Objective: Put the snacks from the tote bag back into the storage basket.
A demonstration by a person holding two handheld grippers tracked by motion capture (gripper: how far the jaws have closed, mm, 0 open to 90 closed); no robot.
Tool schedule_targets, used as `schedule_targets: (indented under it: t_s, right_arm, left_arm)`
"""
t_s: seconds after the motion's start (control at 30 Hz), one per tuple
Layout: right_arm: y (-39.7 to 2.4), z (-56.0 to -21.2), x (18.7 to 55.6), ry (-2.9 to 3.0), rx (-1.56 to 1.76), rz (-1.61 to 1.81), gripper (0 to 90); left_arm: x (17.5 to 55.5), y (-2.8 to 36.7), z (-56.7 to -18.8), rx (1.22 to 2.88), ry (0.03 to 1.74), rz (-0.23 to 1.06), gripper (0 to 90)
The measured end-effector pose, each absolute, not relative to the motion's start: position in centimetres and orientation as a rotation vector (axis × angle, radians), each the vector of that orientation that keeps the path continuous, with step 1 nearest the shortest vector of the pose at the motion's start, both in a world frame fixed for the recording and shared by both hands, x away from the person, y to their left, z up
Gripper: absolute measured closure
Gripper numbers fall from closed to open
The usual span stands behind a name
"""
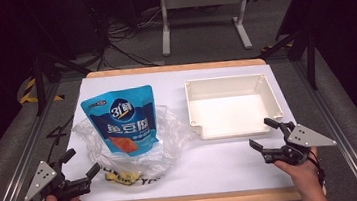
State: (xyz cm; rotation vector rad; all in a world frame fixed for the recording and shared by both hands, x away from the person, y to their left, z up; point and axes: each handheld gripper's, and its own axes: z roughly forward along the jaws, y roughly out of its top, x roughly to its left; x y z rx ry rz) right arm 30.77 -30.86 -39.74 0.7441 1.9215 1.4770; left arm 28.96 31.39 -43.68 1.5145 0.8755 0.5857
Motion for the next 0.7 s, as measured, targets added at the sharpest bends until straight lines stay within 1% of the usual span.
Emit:
schedule_targets:
  t_s: [0.37,0.7]
  right_arm:
    - [-31.1,-39.6,31.1,1.915,0.780,1.459,13.7]
    - [-30.2,-37.8,30.9,1.977,0.746,1.461,13.1]
  left_arm:
    - [29.0,31.5,-43.7,1.511,0.886,0.577,0.2]
    - [29.0,31.6,-43.6,1.504,0.884,0.580,0.2]
